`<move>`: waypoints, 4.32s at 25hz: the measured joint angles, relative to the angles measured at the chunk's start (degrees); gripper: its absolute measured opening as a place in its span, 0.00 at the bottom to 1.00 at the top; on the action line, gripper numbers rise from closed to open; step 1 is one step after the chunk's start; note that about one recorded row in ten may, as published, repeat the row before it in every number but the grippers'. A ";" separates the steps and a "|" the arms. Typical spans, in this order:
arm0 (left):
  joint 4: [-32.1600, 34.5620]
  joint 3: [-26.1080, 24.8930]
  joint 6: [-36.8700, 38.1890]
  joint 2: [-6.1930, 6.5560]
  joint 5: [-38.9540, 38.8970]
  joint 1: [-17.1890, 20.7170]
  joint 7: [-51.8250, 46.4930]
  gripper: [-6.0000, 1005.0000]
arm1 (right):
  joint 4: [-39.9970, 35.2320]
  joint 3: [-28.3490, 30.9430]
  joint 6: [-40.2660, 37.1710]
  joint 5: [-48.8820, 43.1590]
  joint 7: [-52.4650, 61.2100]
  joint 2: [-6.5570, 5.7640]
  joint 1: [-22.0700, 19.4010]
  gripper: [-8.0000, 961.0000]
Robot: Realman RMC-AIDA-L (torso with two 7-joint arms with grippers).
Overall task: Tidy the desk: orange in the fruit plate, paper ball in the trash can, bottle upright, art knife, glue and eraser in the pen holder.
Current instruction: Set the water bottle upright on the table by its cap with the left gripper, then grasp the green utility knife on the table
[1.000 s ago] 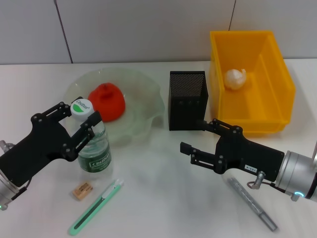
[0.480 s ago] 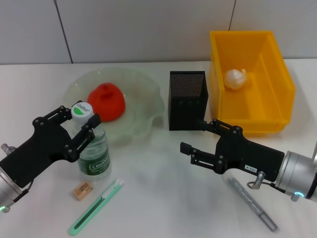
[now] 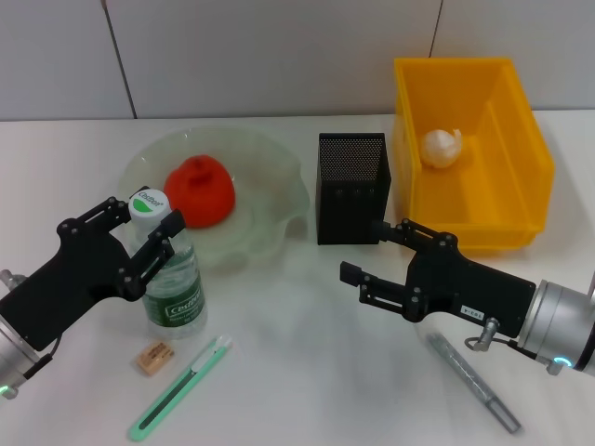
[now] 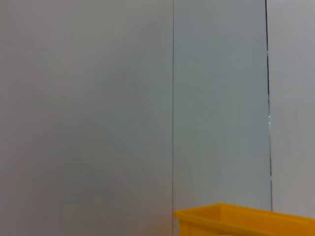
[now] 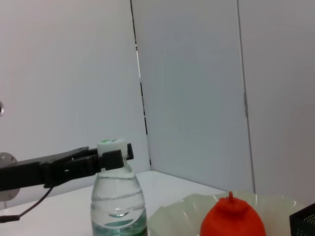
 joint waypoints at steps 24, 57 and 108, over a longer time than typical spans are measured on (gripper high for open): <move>-1.02 -1.34 -0.44 -0.24 -0.07 -0.46 -1.12 0.44 | 0.19 0.00 -0.12 0.07 0.00 0.00 -0.12 0.79; 0.61 -7.68 12.20 0.65 -0.19 0.55 -8.33 0.81 | 0.16 0.00 -0.18 0.68 0.01 -0.09 -0.01 0.79; 76.66 -20.47 19.47 -0.10 64.92 2.71 -79.22 0.81 | 9.16 0.98 -6.80 -5.73 4.68 -2.37 -7.90 0.79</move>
